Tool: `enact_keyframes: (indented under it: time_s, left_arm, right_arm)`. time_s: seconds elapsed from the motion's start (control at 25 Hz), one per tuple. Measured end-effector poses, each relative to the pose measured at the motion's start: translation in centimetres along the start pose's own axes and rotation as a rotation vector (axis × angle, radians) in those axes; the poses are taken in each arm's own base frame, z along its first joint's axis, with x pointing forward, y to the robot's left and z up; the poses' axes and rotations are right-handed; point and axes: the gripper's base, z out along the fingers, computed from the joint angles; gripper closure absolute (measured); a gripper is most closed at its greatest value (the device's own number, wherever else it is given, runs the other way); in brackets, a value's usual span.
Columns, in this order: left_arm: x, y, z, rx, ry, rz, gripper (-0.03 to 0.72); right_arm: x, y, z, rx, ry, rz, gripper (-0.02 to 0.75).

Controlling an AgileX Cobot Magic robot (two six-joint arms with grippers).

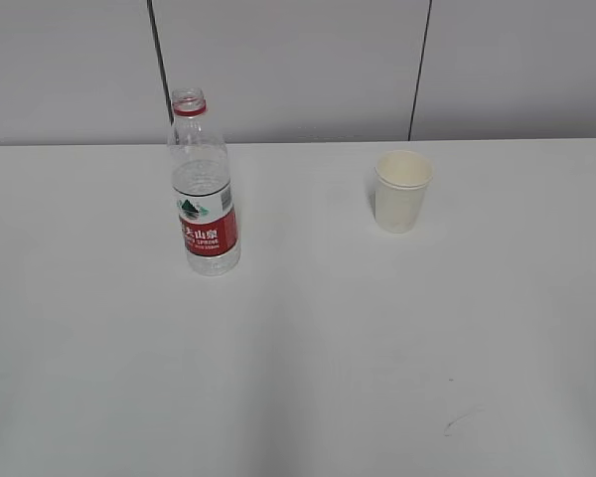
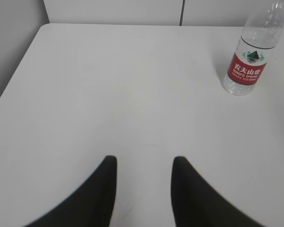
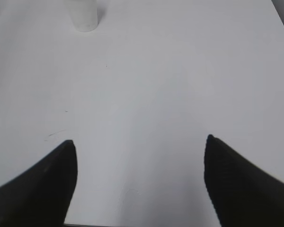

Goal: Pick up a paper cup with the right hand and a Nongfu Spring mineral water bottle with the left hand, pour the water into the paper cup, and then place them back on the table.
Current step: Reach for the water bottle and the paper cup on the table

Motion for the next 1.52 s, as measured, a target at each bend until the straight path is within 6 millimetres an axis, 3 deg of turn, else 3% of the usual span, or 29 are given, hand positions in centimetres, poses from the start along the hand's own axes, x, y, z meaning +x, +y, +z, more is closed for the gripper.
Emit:
enact_keyframes:
  time_s: [0.52,0.72,1.24,1.52]
  left_arm:
    - [0.0,0.0,0.0,0.0,-0.001,0.0,0.449]
    - [0.0,0.0,0.0,0.0,-0.001,0.0,0.449]
    - [0.0,0.0,0.0,0.0,-0.001,0.0,0.449]
    - [0.0,0.0,0.0,0.0,-0.001,0.0,0.449]
  right_arm:
    - [0.0,0.0,0.0,0.0,-0.002,0.0,0.137]
    - [-1.9,-0.1,-0.2,0.003,-0.051,-0.007,0.139]
    - [-8.9,-0.6,6.4,0.029,-0.212,-0.03,0.149]
    - [-11.0,-0.8,10.6,0.033,-0.286,-0.031,0.152]
